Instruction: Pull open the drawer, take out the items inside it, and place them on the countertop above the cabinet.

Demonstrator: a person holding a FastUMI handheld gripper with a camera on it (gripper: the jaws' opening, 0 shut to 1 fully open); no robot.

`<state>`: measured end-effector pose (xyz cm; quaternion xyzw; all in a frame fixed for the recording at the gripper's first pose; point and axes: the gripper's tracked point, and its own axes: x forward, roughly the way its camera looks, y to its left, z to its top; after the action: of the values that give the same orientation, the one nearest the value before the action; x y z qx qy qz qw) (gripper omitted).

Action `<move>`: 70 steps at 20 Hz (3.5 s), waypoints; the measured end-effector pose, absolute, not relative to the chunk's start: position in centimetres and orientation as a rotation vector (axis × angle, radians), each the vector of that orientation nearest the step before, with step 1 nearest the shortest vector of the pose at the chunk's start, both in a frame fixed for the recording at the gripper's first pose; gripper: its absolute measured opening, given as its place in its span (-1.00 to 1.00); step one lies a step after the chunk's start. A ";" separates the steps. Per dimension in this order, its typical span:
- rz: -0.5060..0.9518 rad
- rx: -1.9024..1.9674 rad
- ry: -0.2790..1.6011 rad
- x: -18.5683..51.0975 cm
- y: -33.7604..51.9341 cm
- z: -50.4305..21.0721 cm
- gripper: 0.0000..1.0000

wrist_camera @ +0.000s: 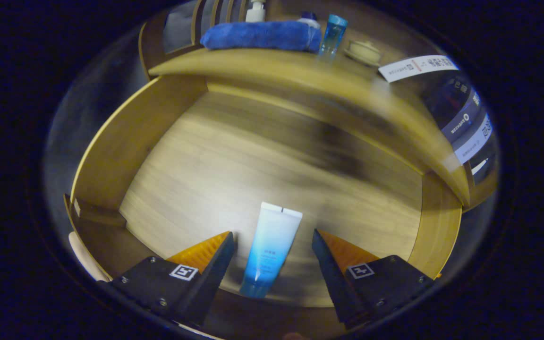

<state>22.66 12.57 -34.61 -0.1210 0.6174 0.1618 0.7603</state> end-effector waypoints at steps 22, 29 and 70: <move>0.403 -0.173 1.343 21.6 13.6 -34.3 -0.22; 0.434 -0.090 1.190 24.0 14.2 -27.9 -0.23; 0.167 0.125 0.709 46.0 15.0 -25.4 0.76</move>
<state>45.98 14.96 -25.42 0.0612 0.3465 0.0816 0.9325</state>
